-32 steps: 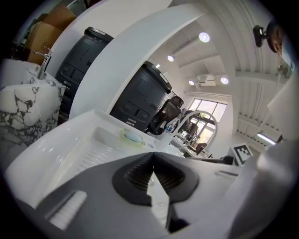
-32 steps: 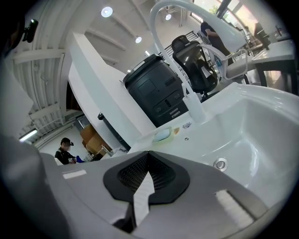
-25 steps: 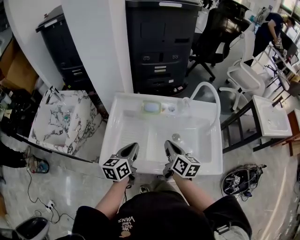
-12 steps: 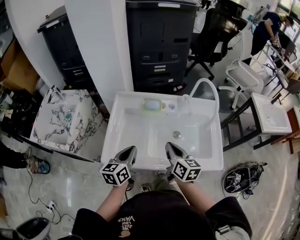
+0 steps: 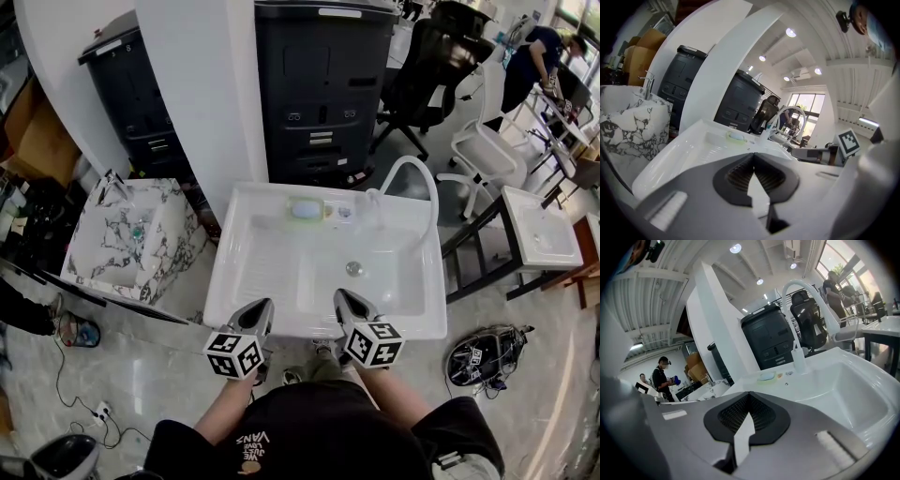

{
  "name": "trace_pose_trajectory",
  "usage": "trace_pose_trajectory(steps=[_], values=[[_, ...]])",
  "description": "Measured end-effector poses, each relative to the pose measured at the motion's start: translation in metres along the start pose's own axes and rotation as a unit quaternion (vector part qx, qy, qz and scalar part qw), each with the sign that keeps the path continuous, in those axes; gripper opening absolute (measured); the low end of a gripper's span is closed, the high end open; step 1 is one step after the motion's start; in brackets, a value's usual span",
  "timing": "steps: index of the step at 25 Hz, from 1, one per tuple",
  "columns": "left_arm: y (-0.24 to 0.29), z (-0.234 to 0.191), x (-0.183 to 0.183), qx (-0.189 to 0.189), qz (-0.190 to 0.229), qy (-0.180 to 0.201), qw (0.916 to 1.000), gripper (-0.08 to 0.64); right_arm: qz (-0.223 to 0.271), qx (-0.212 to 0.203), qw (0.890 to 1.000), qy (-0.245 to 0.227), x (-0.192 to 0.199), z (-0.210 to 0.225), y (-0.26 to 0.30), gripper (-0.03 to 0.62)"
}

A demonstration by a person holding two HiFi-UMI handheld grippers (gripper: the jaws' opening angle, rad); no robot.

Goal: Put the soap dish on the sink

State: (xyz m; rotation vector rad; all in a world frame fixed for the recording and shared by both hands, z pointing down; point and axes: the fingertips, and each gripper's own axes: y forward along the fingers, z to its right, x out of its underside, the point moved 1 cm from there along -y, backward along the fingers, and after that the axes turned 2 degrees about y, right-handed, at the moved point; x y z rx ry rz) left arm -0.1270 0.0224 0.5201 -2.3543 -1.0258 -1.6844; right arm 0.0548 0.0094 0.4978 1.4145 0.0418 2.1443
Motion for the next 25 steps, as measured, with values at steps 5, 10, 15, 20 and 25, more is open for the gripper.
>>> trace_pose_trajectory(steps=[5,10,15,20,25], values=[[-0.004,0.002,0.000,0.003,0.004,0.003,1.0000,0.052,-0.009,0.008,1.000,-0.006,0.005,0.001,-0.002,0.002],[-0.005,0.001,0.000,-0.002,0.005,0.004,1.0000,0.052,-0.011,0.010,1.000,-0.005,0.003,0.001,-0.002,0.002],[-0.003,0.000,0.002,-0.003,0.004,0.000,1.0000,0.052,-0.012,0.011,1.000,-0.002,0.002,0.003,0.001,0.002],[-0.001,-0.002,0.002,-0.005,0.002,-0.003,1.0000,0.052,-0.015,0.012,1.000,0.003,0.003,0.005,0.006,0.002],[0.006,-0.001,-0.002,0.000,0.003,-0.003,1.0000,0.052,-0.015,0.010,1.000,0.005,-0.001,0.007,0.012,0.002]])
